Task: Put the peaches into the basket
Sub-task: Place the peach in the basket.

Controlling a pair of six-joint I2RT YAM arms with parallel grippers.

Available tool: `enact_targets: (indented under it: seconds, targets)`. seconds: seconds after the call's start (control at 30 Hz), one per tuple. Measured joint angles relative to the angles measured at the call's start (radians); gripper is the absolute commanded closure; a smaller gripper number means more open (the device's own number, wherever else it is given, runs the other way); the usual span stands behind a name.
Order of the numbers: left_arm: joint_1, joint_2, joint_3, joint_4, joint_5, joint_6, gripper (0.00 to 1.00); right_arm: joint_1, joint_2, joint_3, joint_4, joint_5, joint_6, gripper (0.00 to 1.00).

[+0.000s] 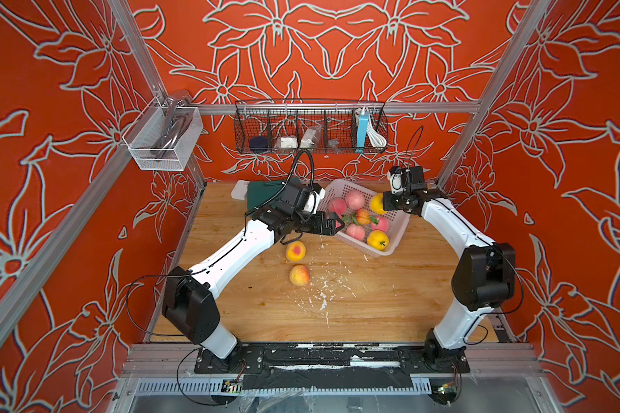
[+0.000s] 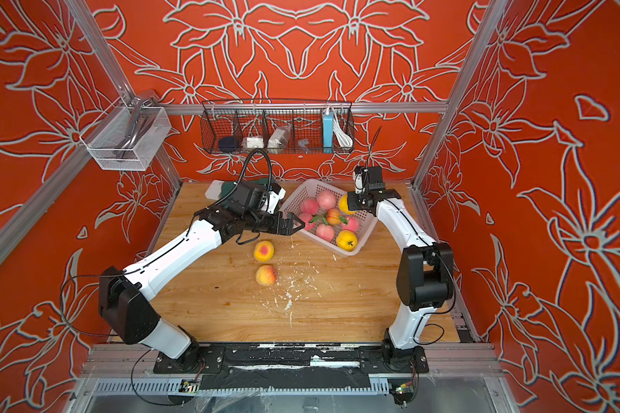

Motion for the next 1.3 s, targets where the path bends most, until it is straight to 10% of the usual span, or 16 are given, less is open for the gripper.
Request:
enact_targets:
  seconds: [0.9, 1.3]
  targets:
    - [0.0, 0.037, 0.006, 0.0, -0.004, 0.006, 0.01, -0.002, 0.147, 0.046, 0.045, 0.021, -0.001, 0.99]
    - [0.0, 0.014, -0.059, -0.001, -0.015, 0.006, 0.01, -0.005, 0.143, 0.045, 0.043, 0.008, 0.002, 0.64]
